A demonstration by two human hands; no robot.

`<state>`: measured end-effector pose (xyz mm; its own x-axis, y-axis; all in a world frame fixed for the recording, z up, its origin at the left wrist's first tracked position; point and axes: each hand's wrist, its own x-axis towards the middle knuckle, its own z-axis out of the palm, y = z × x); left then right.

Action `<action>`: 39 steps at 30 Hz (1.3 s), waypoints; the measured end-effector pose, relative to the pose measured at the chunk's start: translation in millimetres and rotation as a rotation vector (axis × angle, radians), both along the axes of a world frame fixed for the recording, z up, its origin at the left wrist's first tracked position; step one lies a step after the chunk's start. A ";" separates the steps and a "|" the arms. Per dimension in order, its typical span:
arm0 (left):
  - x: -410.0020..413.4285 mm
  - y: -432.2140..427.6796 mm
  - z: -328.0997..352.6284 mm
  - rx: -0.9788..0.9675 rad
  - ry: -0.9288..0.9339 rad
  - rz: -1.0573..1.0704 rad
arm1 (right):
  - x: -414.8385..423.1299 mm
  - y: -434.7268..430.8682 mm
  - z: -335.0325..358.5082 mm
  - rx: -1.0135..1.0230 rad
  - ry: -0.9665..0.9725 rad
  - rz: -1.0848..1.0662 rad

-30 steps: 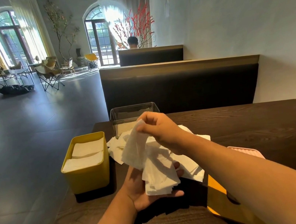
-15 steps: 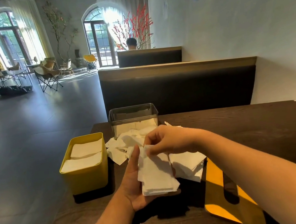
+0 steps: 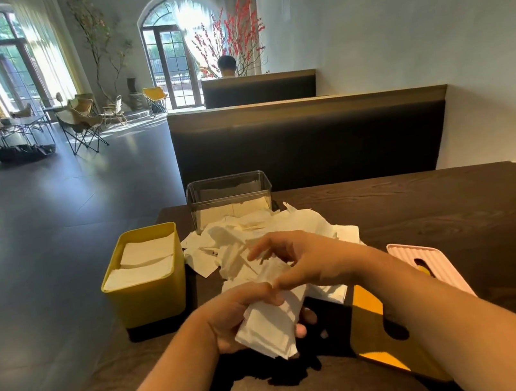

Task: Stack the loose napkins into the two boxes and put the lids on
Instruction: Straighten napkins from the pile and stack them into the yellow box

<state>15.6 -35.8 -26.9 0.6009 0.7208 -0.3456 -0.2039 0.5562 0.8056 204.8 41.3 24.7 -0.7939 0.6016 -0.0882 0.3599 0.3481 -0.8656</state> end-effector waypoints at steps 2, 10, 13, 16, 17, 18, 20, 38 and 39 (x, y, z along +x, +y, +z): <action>-5.4 0.4 13.8 0.053 0.152 -0.044 | 5.7 -12.9 -4.1 0.055 0.061 -0.048; -23.6 -29.5 52.0 0.619 1.062 0.238 | -8.8 -54.6 -47.9 0.050 0.456 -0.463; -22.4 -44.6 16.9 0.635 0.966 0.504 | -19.2 -57.2 -69.4 0.008 0.447 -0.477; -14.6 -47.6 -11.4 0.543 0.763 0.648 | -25.7 -57.6 -81.6 -0.037 0.316 -0.393; -11.0 -47.4 -15.2 0.525 0.709 0.670 | -27.2 -57.6 -83.6 -0.042 0.304 -0.395; -8.7 -46.6 -18.2 0.528 0.675 0.690 | -28.3 -56.7 -85.4 -0.046 0.313 -0.418; -6.8 -42.4 -22.4 0.555 0.647 0.725 | -29.4 -53.5 -87.4 -0.079 0.359 -0.484; -26.5 -18.3 -26.6 0.659 0.676 0.848 | -27.1 -56.7 -85.5 0.103 0.254 -0.504; -28.4 -17.4 -26.0 0.649 0.679 0.850 | -27.2 -56.4 -85.7 0.099 0.260 -0.506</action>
